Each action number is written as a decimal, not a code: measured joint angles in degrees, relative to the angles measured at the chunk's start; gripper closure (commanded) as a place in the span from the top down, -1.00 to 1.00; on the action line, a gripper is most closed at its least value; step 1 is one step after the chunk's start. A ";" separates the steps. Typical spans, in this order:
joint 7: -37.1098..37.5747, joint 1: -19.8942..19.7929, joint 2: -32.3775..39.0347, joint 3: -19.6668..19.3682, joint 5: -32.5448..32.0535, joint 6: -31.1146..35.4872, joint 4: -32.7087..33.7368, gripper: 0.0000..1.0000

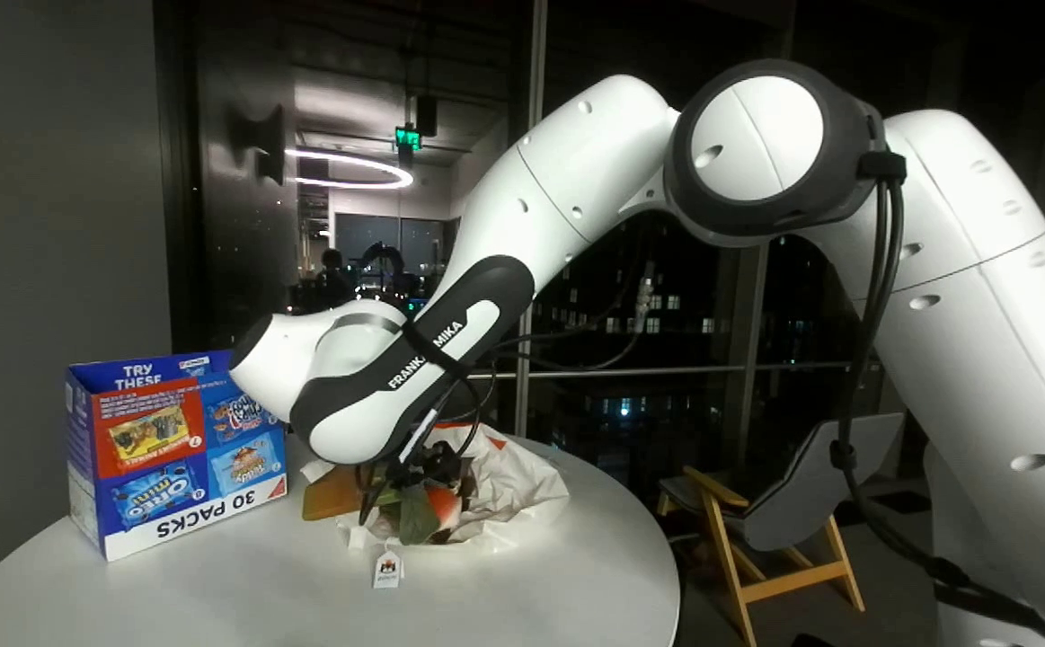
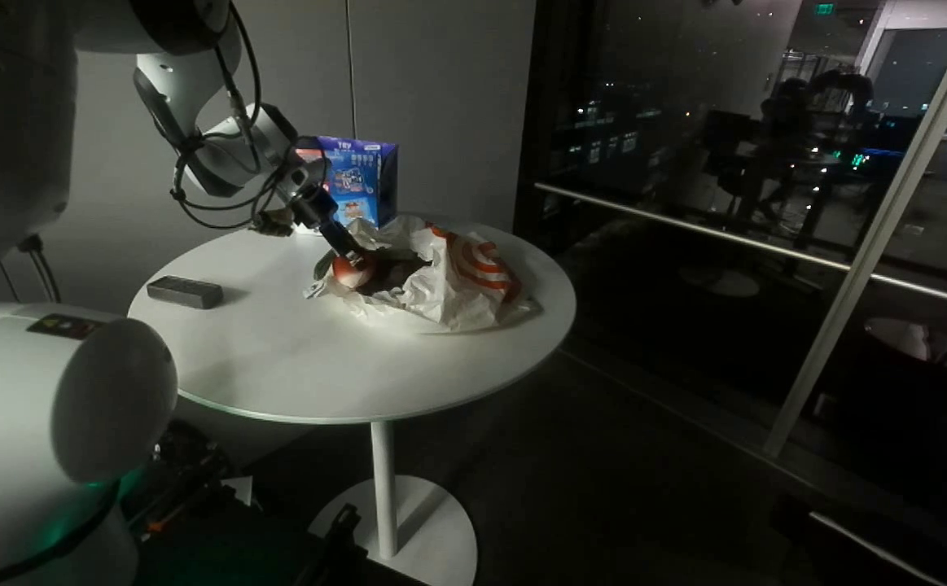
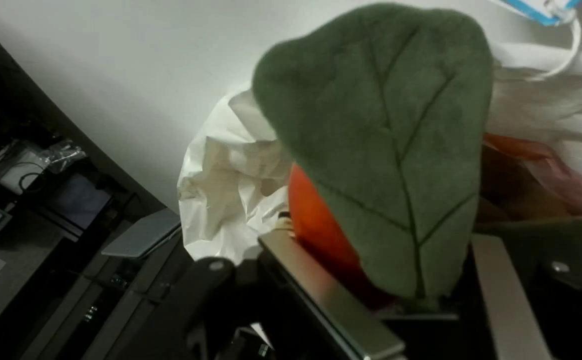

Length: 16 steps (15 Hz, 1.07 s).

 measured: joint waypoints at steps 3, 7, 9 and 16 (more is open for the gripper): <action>0.88 0.11 -0.09 1.05 -1.79 -0.74 0.13 1.00; 0.34 0.12 -1.32 3.64 -2.42 -1.29 -0.02 1.00; -0.55 -0.08 -2.31 5.01 -2.22 -0.53 -0.36 1.00; -0.69 -0.30 -2.16 5.25 -2.22 -0.79 -0.84 1.00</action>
